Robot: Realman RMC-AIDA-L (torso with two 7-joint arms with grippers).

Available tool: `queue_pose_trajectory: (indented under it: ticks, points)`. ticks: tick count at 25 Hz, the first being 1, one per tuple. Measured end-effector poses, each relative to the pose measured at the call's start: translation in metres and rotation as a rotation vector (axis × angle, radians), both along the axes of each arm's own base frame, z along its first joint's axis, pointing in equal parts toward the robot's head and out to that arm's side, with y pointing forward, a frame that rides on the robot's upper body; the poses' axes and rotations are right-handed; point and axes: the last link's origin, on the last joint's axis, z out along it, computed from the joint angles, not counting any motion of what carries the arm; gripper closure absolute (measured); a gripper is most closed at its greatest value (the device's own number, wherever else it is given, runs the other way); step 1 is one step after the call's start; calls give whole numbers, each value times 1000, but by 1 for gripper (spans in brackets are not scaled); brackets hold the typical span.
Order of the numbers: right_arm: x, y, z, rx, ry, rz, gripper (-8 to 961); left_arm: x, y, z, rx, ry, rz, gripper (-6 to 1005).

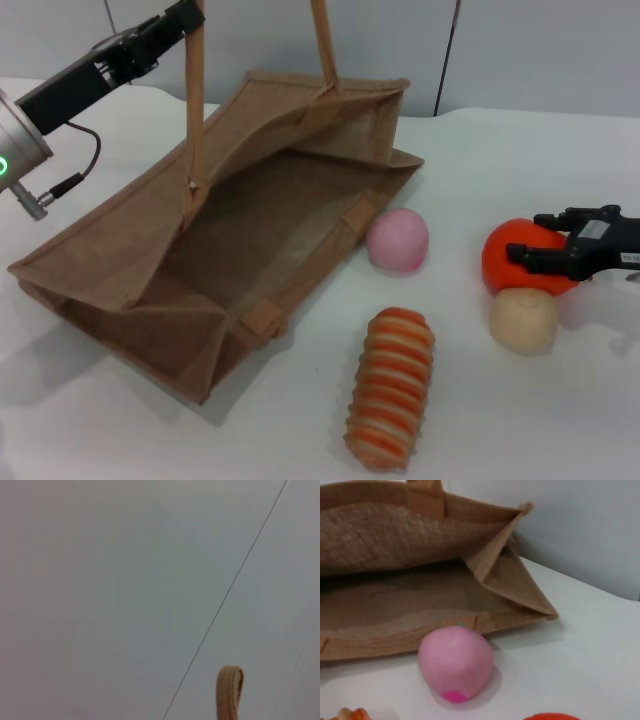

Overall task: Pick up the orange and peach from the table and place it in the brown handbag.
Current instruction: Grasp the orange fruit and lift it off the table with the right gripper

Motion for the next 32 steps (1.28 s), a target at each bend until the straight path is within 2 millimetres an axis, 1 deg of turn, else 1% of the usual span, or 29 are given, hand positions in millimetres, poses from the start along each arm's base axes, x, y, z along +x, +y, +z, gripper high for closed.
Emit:
queue_pose_trajectory:
  ticks: [3, 14, 19, 22, 27, 32]
  points:
    - [-3, -1, 1, -13, 7, 13, 272, 0, 0, 0, 0, 0, 0, 890]
    - [-3, -2, 0, -29, -12, 17, 331, -2, 0, -1, -2, -1, 10, 889]
    - [-3, -3, 1, -17, -21, 26, 549, -2, 1, -2, -10, 1, 13, 889]
    - [-3, -3, 1, -14, -26, 42, 598, -2, 1, -1, -8, -1, 14, 889]
    - [-7, -8, 1, -5, 13, 104, 646, -3, 1, -1, -7, -1, 16, 889]
    - [-9, -11, 2, -9, 32, 121, 667, -2, 2, -2, -7, 0, 14, 889]
